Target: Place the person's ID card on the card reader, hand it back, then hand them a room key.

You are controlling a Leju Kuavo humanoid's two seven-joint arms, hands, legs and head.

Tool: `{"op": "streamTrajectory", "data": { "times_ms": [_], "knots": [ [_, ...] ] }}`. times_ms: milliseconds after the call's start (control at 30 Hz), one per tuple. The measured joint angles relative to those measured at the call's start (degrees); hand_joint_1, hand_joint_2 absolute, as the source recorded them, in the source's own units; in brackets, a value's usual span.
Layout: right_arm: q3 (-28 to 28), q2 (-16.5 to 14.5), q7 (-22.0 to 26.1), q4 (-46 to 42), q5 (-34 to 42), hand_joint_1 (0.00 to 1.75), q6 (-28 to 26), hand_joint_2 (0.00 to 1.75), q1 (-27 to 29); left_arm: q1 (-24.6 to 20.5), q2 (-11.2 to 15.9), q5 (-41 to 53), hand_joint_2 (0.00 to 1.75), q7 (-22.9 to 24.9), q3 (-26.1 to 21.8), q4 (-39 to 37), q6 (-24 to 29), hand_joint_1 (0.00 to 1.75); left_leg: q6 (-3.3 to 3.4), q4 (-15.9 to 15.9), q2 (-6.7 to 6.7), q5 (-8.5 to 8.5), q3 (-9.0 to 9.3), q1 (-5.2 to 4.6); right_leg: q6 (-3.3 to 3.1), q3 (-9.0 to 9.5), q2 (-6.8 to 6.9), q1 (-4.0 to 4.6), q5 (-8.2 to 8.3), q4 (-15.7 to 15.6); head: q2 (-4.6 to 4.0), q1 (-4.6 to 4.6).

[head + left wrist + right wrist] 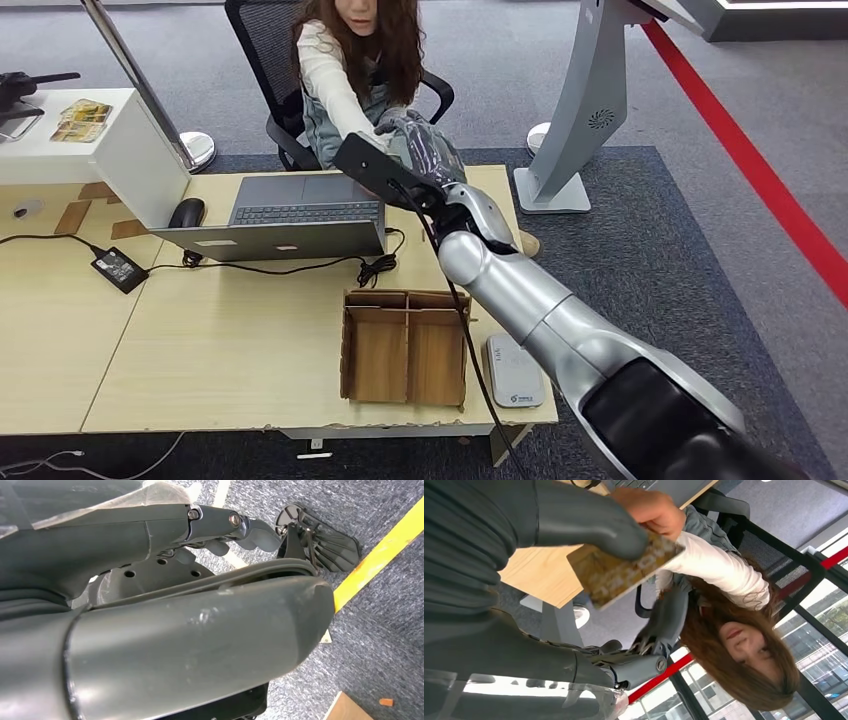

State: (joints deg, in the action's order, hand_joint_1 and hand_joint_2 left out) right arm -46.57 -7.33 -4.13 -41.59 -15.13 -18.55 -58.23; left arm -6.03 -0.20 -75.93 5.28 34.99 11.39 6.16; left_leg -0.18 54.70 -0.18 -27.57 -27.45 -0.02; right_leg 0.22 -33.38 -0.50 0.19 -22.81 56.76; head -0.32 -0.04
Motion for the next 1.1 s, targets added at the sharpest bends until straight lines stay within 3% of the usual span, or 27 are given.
{"op": "streamTrajectory", "data": {
  "times_ms": [733,1100],
  "knots": [
    [-1.0,0.0,1.1,1.3,0.8,1.75,-1.0,1.75,-0.2,0.1,0.1,-1.2,0.0,0.0,0.0,0.0,0.0,0.0,0.0,0.0,0.02,0.0,0.03,-0.01,0.0,-0.01,-0.01,0.0,0.0,0.0,-0.01,0.0],
    [0.2,7.0,-3.0,-13.6,-1.1,1.75,-2.5,1.75,2.4,0.3,0.0,-2.1,0.0,-0.5,0.0,0.0,0.3,0.0,0.0,0.0,0.05,-0.01,0.07,-0.05,0.0,-0.01,-0.1,-0.02,0.0,0.0,0.0,0.0]
  ]
}}
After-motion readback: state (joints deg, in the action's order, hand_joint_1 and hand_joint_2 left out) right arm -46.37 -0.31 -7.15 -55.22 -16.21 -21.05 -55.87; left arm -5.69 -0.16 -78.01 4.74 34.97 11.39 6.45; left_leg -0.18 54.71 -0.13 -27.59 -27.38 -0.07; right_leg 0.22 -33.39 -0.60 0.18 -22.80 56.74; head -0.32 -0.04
